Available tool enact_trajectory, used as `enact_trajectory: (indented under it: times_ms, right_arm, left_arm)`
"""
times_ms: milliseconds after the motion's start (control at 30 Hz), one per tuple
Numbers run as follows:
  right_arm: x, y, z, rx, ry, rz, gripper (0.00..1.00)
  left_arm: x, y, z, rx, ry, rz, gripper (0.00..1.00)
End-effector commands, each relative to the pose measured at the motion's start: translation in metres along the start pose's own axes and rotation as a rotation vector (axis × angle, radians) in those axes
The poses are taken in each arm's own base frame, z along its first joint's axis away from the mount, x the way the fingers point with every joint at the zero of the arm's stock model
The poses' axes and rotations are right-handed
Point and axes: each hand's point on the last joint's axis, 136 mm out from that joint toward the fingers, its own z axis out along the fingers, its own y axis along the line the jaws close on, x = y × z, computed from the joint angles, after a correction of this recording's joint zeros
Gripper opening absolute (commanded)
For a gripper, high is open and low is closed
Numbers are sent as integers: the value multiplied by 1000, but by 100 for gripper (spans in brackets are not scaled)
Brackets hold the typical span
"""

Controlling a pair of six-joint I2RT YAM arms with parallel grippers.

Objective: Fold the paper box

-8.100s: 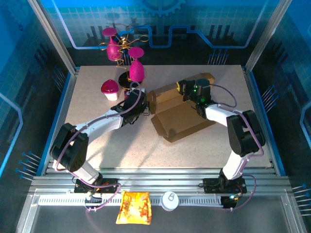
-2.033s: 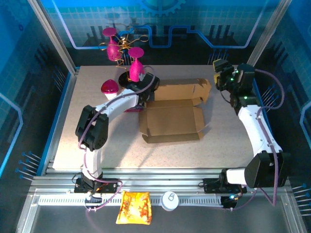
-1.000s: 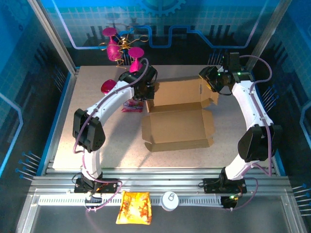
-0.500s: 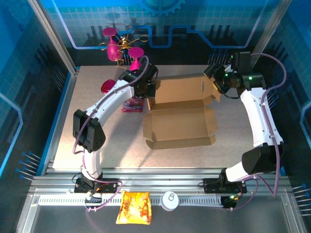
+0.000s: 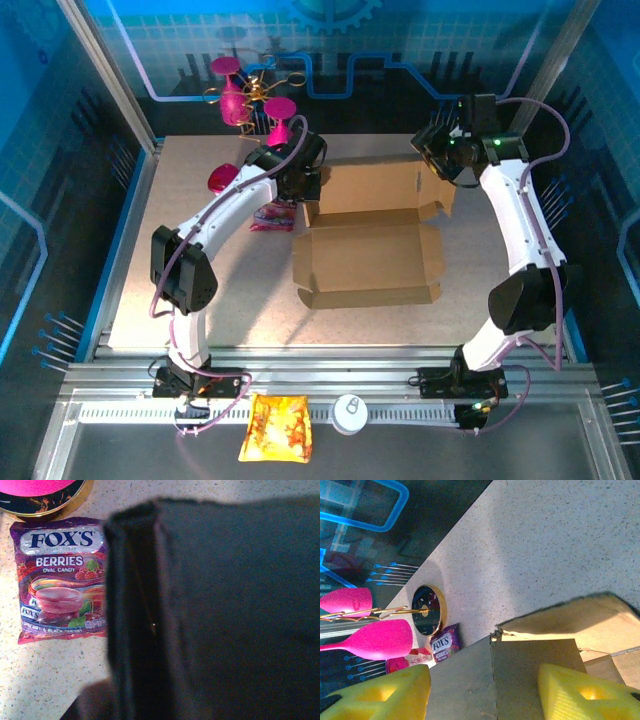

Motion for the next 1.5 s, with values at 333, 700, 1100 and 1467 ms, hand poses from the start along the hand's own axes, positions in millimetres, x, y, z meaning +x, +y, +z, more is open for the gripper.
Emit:
enact_trajectory:
  times_ms: [333,700,1100,1467]
  right_arm:
    - [12,12,13,-106,34,142,12]
    - [-7,-9,-28,-131,-91,85,57]
    - [55,-75,-31,-29,-176,-111,46]
    - [29,-99,13,69,-128,-206,56]
  left_arm:
    - [-7,-9,-7,10,-15,-16,0]
    - [-8,-10,-14,23,-2,-34,0]
    - [-16,-10,-20,25,-11,-25,0]
    - [-16,-9,-25,22,-13,-16,0]
